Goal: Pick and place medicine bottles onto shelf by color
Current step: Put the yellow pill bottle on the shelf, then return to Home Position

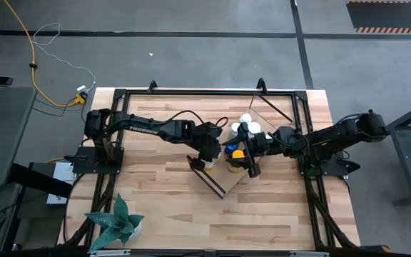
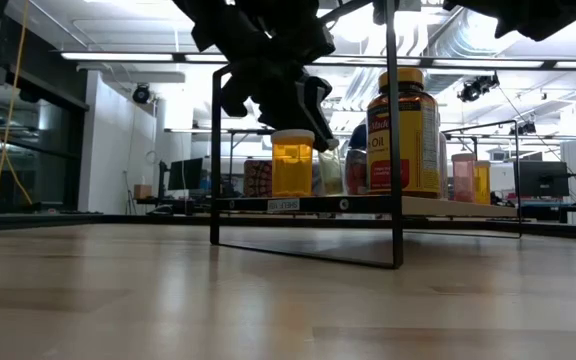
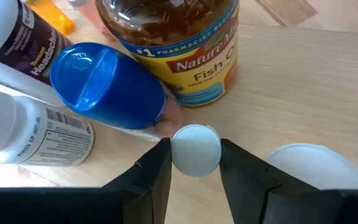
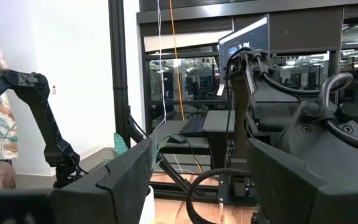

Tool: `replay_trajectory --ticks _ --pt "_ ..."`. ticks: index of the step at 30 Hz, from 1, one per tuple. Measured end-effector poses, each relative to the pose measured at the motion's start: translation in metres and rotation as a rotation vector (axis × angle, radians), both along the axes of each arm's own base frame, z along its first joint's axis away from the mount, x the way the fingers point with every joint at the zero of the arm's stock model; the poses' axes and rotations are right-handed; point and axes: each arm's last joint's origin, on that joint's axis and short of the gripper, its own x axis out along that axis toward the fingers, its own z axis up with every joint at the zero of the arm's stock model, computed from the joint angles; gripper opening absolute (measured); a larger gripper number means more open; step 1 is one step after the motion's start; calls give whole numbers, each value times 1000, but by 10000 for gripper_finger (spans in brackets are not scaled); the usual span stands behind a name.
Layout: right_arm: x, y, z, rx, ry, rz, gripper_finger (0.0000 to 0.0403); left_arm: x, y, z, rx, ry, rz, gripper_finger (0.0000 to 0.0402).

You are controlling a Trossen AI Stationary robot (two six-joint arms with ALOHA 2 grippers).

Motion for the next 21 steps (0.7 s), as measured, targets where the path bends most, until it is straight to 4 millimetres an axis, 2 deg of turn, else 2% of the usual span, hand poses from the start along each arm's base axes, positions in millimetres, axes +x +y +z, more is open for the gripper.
replay_trajectory --ticks 21 --pt "0 0 0 0 0 1 250 0 -2 3 10 -7 66 204"
